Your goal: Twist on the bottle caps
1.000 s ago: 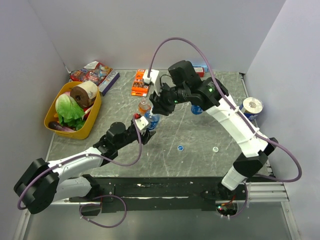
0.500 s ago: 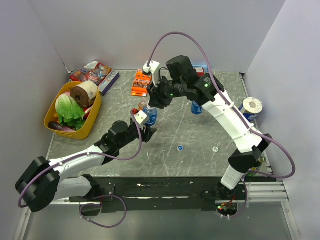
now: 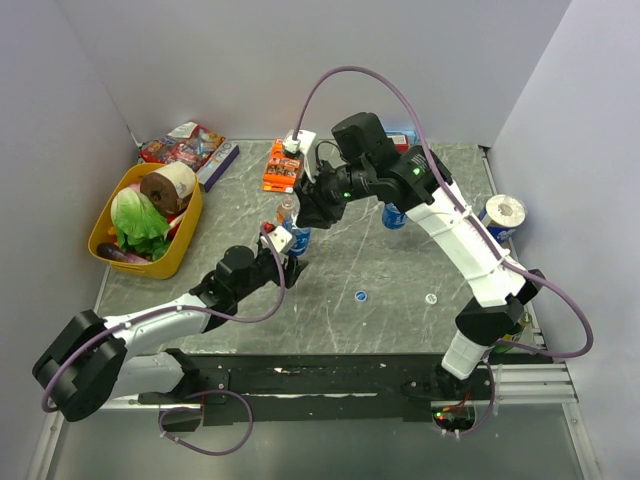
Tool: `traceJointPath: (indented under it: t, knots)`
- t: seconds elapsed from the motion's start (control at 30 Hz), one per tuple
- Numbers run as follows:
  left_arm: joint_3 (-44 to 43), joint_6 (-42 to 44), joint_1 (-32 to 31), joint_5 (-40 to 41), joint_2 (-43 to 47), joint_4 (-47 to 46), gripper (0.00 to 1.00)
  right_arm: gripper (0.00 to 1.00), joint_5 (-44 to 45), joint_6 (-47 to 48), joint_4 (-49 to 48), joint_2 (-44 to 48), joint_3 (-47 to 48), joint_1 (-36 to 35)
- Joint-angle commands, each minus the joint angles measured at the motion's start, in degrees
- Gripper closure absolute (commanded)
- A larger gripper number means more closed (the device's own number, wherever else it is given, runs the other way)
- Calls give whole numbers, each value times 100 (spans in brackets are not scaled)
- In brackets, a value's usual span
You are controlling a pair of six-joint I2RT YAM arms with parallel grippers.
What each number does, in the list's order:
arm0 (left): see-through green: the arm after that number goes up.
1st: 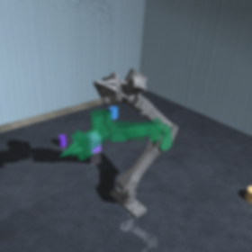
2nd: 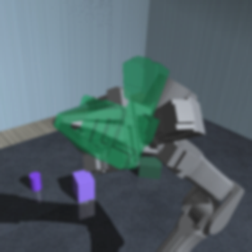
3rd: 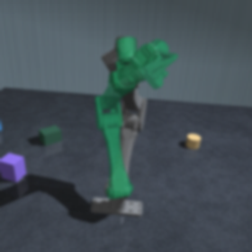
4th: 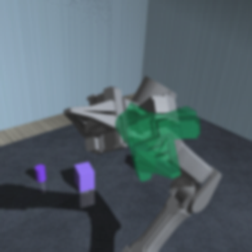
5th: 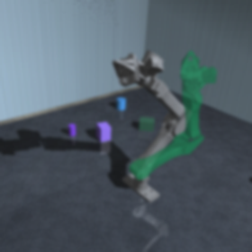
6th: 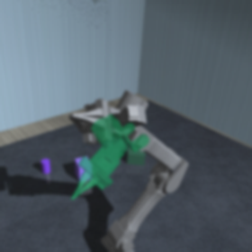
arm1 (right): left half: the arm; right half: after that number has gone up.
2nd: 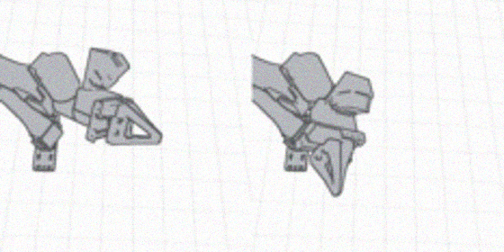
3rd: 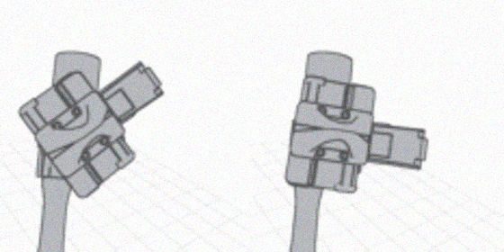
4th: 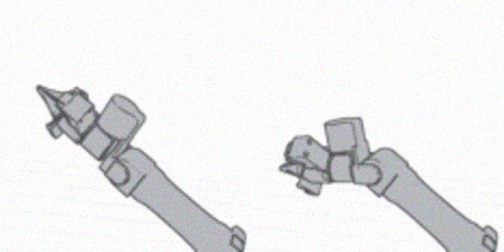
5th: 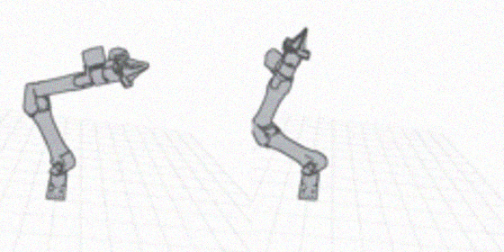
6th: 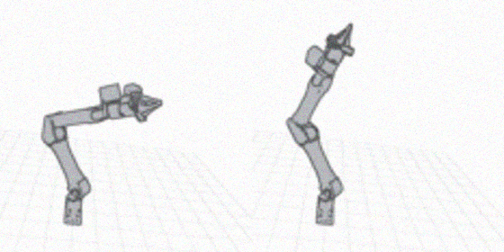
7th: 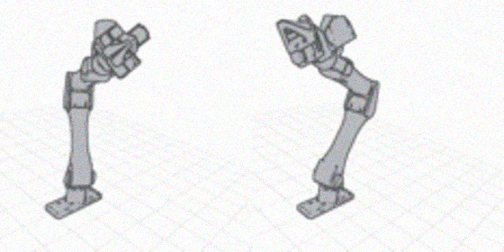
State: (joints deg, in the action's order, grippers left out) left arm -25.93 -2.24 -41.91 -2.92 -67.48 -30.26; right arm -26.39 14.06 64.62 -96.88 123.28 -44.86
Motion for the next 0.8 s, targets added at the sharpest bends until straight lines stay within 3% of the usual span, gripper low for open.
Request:
traceJointPath:
  t: [0.0,0.33,0.47,0.77]
  knots:
    - [27,435,7,72,-28,-489,99,75,-349,61,235,-33,205,-23]
    - [238,892,7,-279,60,-586,99,76,64,588,77,46,354,179]
    - [308,1129,7,-534,165,-735,99,74,-6,1307,-81,309,-92,188]
    - [317,1726,-1,-1220,306,-824,99,72,-1105,3443,-310,1311,-1429,83]
